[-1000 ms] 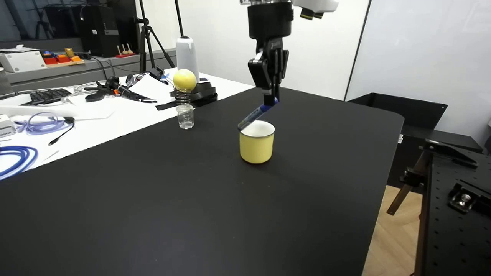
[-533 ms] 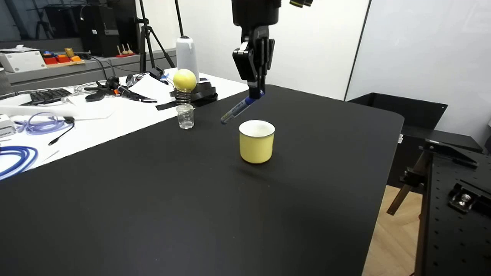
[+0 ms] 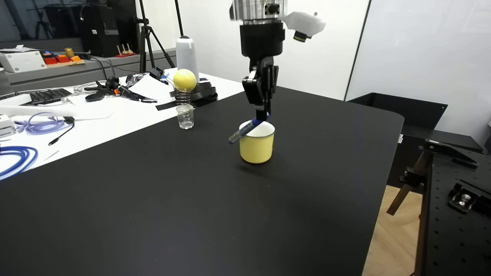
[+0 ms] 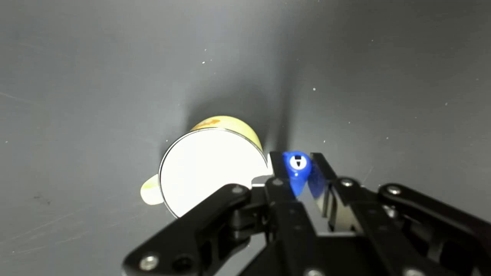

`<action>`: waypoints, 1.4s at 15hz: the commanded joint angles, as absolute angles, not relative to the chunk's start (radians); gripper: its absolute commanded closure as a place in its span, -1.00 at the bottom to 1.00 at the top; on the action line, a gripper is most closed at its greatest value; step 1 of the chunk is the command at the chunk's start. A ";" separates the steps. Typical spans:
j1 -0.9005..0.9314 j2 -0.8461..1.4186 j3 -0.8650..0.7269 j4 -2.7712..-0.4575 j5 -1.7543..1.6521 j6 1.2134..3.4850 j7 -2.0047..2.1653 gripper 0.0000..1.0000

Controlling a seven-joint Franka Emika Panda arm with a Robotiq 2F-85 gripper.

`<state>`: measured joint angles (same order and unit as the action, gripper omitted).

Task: Take the blue marker out of the yellow mug and put it on the table

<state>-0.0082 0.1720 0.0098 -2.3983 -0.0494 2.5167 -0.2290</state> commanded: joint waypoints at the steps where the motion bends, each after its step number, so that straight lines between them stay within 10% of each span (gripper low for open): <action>1: -0.027 0.218 0.024 -2.377 -0.004 2.491 -0.290 0.90; 17: -0.097 0.326 0.063 -2.362 0.046 2.515 -0.544 0.90; 18: -0.102 0.329 0.064 -2.360 0.050 2.516 -0.548 0.09; 21: -0.113 0.336 0.059 -2.353 0.048 2.511 -0.538 -0.18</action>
<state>-0.0901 0.3172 0.0494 -2.3787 0.0387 2.5174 -0.5356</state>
